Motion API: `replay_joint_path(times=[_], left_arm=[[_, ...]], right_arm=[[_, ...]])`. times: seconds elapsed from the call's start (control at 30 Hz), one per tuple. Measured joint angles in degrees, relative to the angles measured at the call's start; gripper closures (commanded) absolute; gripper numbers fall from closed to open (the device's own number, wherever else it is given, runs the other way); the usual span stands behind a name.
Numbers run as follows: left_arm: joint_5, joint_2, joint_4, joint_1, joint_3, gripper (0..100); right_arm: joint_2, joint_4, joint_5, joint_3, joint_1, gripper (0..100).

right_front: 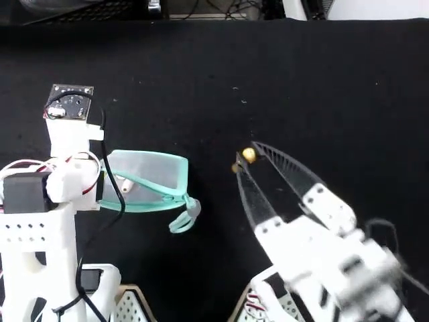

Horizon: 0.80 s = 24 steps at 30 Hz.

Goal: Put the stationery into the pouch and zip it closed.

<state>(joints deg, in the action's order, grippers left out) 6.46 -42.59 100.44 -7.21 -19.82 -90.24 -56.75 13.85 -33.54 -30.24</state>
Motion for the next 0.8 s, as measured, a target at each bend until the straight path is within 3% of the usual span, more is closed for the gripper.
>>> replay_joint_path(times=[0.3,0.6,0.8], left_arm=[[0.0,0.0,0.0,0.0,-0.1,97],[0.0,0.0,0.0,0.0,-0.1,97],[0.0,0.0,0.0,0.0,-0.1,97]], right_arm=[[-5.0,8.6,-5.5,-0.2,-18.9,98.5],[-2.3,16.6,-5.8,-7.9,-26.8,98.5],[-1.8,18.3,-5.8,-11.9,-27.8,98.5]])
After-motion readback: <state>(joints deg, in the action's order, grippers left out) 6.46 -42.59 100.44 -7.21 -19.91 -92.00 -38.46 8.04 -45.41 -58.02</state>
